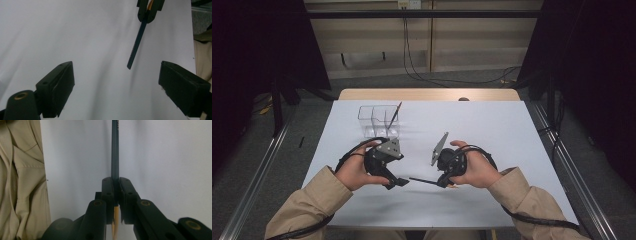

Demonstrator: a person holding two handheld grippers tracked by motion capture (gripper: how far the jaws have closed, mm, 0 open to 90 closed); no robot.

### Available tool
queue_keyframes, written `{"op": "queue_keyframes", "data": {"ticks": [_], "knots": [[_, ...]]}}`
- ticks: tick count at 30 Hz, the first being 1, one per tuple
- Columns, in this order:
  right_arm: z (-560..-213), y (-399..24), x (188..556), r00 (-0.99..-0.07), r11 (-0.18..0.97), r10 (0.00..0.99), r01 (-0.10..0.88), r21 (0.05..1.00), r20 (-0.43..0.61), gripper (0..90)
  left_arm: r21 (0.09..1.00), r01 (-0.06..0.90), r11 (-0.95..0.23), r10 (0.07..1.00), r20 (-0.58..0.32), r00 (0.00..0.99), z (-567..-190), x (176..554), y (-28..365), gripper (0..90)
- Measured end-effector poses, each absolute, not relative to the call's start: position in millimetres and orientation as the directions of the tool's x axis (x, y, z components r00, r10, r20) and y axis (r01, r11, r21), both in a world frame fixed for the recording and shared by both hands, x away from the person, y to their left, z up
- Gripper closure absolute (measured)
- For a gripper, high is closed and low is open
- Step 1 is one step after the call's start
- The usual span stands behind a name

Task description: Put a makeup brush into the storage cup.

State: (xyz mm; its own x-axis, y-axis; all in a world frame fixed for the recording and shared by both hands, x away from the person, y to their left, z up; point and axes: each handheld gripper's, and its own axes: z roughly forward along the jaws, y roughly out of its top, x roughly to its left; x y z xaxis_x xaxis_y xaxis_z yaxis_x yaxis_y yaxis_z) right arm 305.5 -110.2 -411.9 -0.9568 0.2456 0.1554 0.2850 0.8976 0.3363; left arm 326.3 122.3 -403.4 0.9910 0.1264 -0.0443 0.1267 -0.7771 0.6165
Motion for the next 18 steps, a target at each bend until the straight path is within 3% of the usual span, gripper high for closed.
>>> {"op": "queue_keyframes", "data": {"ticks": [7, 18], "knots": [[-411, -109, 305, -0.960, 0.900, 0.233, 0.273, 0.339, 0.153, 83.9, 0.548, 0.091, -0.832, 0.093, -0.025, 0.995, -400, 327, 113, 21.8], [-408, -110, 305, -0.962, 0.897, 0.231, 0.269, 0.351, 0.147, 83.9, 0.519, 0.068, -0.852, 0.073, -0.012, 0.997, -396, 328, 105, 32.8]]}}
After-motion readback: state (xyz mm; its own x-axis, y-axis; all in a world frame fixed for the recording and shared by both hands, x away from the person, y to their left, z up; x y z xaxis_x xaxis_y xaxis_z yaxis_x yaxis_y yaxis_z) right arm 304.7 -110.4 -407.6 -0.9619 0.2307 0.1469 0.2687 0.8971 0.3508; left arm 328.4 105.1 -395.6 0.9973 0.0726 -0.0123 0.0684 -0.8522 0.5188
